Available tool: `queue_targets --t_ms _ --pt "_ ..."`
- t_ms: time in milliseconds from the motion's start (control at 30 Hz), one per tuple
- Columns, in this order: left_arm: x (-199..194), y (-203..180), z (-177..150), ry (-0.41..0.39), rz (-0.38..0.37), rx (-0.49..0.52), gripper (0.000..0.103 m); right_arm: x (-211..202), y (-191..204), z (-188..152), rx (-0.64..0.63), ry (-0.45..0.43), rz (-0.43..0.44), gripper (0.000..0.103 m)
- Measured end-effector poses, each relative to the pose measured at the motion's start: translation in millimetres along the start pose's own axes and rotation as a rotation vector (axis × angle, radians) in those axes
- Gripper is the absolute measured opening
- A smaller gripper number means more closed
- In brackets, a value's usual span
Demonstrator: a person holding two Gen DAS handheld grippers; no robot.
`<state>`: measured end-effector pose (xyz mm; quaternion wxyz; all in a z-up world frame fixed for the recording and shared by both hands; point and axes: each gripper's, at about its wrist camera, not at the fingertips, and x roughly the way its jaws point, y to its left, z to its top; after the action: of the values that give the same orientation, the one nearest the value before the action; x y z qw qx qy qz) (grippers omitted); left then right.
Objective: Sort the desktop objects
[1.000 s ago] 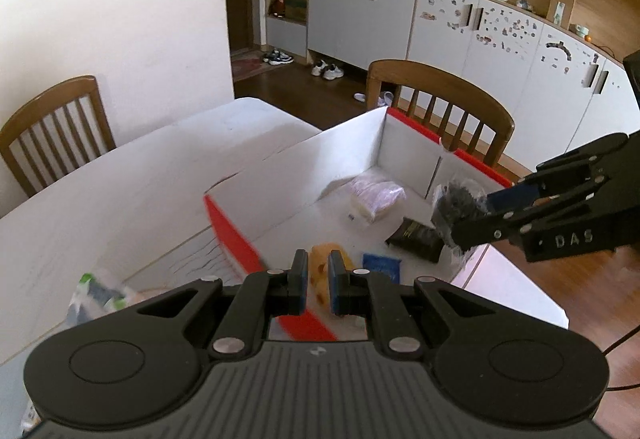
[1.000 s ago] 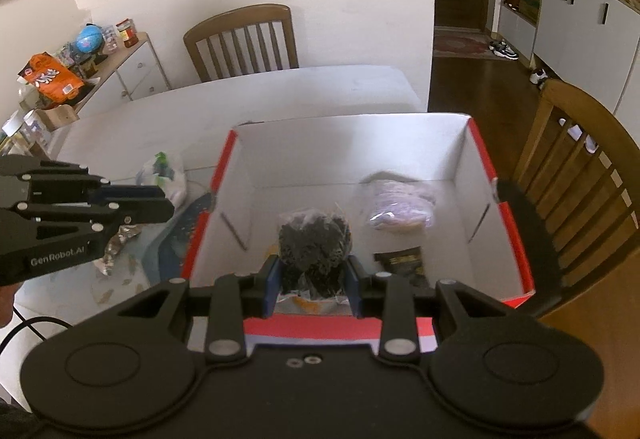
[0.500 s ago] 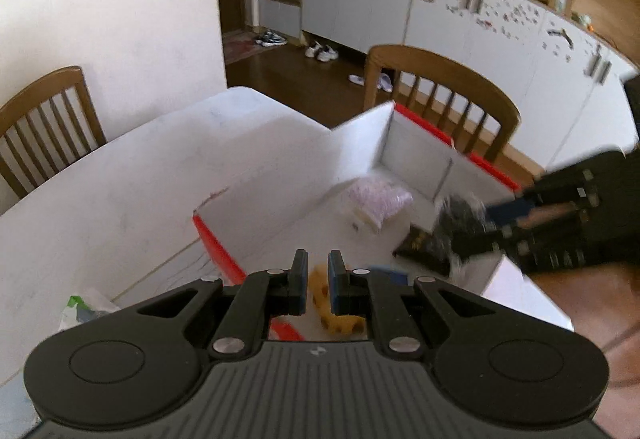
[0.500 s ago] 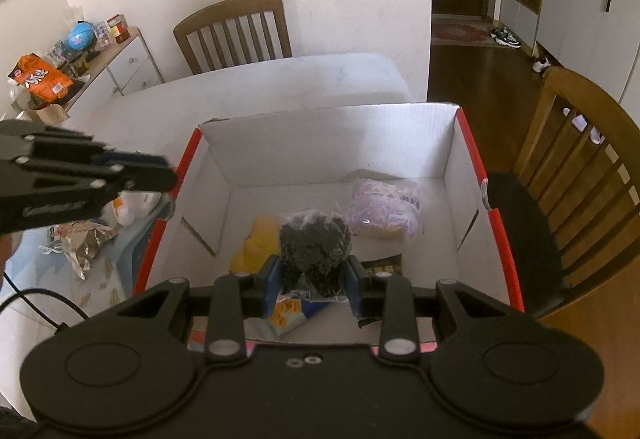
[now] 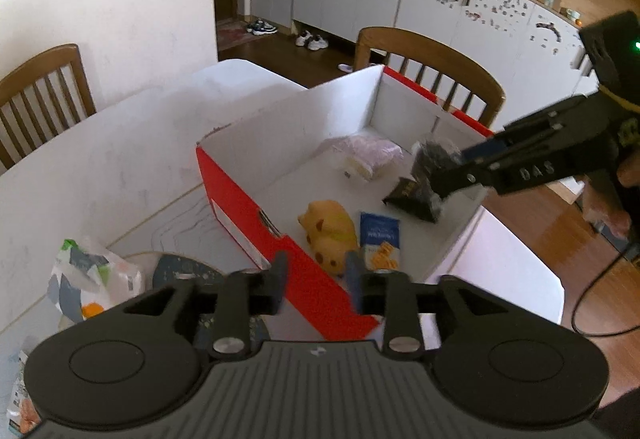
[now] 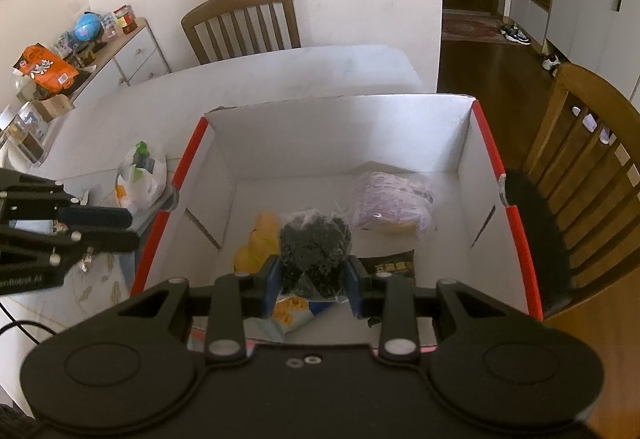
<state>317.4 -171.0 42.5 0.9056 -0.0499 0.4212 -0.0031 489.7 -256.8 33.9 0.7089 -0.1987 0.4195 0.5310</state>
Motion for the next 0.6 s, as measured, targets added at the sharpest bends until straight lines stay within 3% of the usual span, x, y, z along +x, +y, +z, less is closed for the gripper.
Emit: queue_targets --t_ms 33,67,200,300,467,500,600 --pt "-1 -1 -2 -0.001 -0.003 0.003 0.058 0 0 0 -0.002 0.001 0.0 0.033" --pt "-3 -1 -4 -0.002 -0.003 0.008 0.063 1 1 0 -0.003 0.002 0.0 0.033" --pt "-5 0 -13 0.0 -0.017 0.016 0.068 3 2 0 -0.008 0.009 -0.002 0.033" --pt "-2 -2 -21 0.017 -0.03 0.043 0.083 4 2 0 -0.009 0.012 -0.004 0.033" --pt "10 -9 -37 0.067 -0.063 0.095 0.093 4 2 -1 -0.012 0.015 -0.004 0.033" --pt "15 -11 -41 0.083 -0.073 0.108 0.1 4 2 -1 -0.011 0.015 -0.004 0.033" --pt "28 -17 -55 0.117 -0.107 0.15 0.103 5 2 -2 -0.012 0.016 -0.004 0.033"
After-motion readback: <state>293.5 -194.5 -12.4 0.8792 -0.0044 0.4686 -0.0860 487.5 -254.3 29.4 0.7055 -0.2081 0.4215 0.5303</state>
